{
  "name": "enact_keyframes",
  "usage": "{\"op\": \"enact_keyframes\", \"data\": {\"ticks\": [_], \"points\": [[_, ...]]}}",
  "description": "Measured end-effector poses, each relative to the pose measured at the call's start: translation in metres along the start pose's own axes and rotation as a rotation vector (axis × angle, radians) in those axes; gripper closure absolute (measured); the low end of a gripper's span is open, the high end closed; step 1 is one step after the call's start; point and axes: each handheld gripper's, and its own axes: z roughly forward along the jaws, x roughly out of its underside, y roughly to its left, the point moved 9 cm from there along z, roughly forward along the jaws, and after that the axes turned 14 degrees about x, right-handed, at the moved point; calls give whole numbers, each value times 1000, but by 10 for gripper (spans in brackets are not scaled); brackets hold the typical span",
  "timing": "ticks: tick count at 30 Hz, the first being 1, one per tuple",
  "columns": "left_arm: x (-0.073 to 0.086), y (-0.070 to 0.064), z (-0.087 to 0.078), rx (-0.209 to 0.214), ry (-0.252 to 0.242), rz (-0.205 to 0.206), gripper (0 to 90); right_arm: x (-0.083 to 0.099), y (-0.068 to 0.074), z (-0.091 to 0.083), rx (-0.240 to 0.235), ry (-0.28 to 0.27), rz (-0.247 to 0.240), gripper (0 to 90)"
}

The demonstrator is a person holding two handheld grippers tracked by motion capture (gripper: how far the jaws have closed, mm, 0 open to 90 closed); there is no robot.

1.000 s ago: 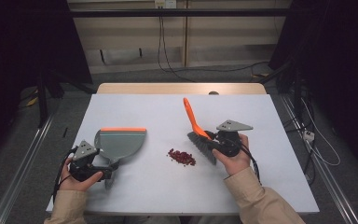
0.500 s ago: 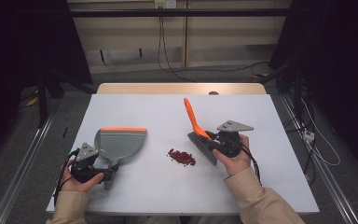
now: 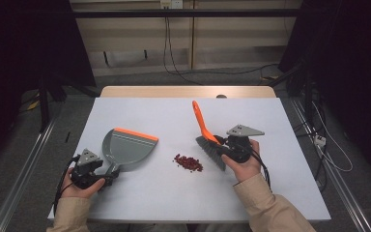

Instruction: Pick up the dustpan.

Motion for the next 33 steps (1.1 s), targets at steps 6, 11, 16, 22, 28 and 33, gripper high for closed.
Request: {"op": "enact_keyframes", "data": {"ticks": [6,11,16,22,28,33], "points": [[0,2,6,-3,29,13,573,0,-1,0,1,-1,4,718],[-3,5,6,10,32,23,621,0,-2,0,3,-3,4,718],[-8,5,1,27,6,30,625,1,-4,0,1,-4,10,718],[-15,0,-10,54,-29,56,627,2,-4,1,2,0,11,718],[-12,-4,-4,72,-7,75,626,2,-4,2,3,3,16,718],[-7,0,4,63,4,68,618,3,-4,3,-1,7,13,718]]}}
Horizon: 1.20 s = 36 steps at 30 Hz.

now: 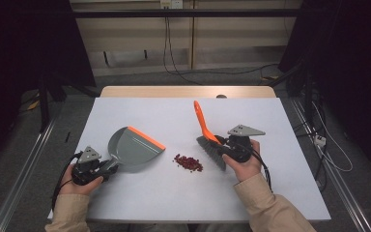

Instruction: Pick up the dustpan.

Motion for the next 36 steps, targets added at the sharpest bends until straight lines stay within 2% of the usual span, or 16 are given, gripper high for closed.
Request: {"op": "enact_keyframes", "data": {"ticks": [1,3,5,7,8,10,12,13,16,19,23,26,36], "points": [[1,-1,1,6,25,9,617,0,0,0,-1,0,0,718],[-1,-1,5,1,23,6,601,0,0,0,0,1,3,718],[-5,0,9,-13,38,0,508,0,-1,1,-3,1,4,718],[-6,1,15,-18,63,-2,477,1,-1,2,-3,7,5,718],[-5,0,18,-16,80,4,481,1,-1,2,-2,8,4,718],[-3,0,22,-9,108,16,567,1,0,1,-4,4,5,718],[-3,0,22,-13,109,26,631,0,-1,0,-1,1,6,718],[-3,0,21,-12,116,25,633,0,-1,0,-1,0,7,718],[-5,-3,18,9,97,26,636,1,-2,1,0,3,4,718],[-5,-8,12,51,80,31,638,1,-2,1,3,2,3,718],[-6,-11,1,39,66,65,639,0,-3,2,11,2,6,718],[-9,-19,-6,60,58,93,639,0,-5,3,13,4,6,718],[-4,-44,-9,150,93,157,638,-1,-8,6,33,14,-8,718]]}}
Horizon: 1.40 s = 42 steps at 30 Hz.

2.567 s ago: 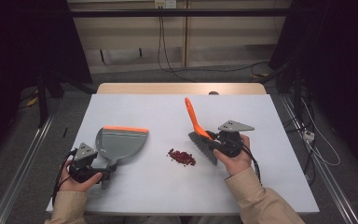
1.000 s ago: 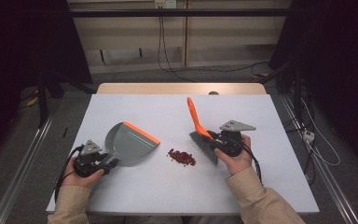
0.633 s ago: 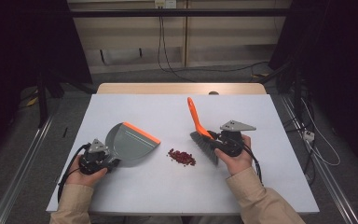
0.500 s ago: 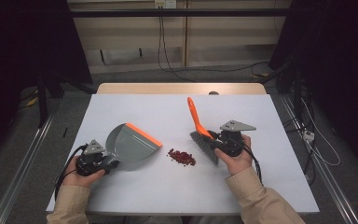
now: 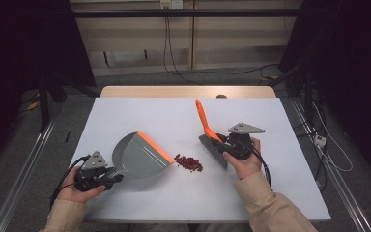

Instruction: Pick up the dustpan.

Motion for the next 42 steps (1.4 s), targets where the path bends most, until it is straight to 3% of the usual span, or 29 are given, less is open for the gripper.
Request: {"op": "enact_keyframes", "data": {"ticks": [14,26,42], "points": [[2,-21,12,93,45,71,636,2,4,9,0,23,-11,718],[3,-30,21,124,82,101,636,1,16,18,9,31,-57,718],[6,-33,30,165,84,87,632,3,20,20,11,34,-98,713]]}}
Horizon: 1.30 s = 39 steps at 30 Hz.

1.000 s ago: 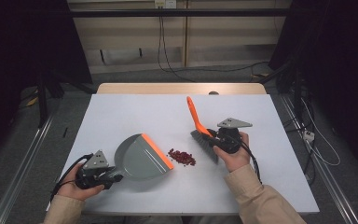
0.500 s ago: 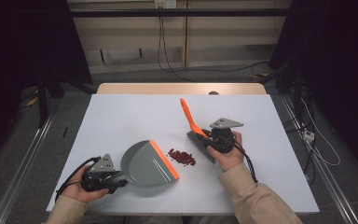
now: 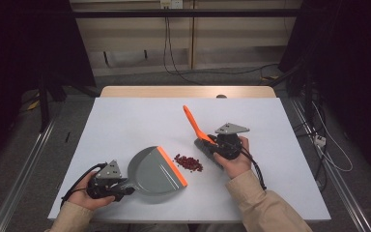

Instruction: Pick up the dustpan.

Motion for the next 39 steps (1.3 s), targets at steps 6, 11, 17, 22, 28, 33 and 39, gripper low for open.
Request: {"op": "enact_keyframes", "data": {"ticks": [6,11,17,22,28,33,39], "points": [[-1,-3,3,11,13,-1,632,0,6,-1,11,0,-28,717],[-1,-4,4,12,11,3,633,0,14,-1,16,0,-32,717],[-3,-5,6,17,15,6,632,-1,20,-2,15,-1,-35,717],[-5,-6,9,29,18,7,632,-1,25,-1,16,-5,-38,716],[-11,-6,13,35,17,13,632,-2,35,-1,5,-15,-44,714],[-10,-6,14,34,11,10,628,-2,38,-1,2,-22,-41,712],[-6,-6,13,39,0,3,598,-2,37,-1,2,-27,-42,712]]}}
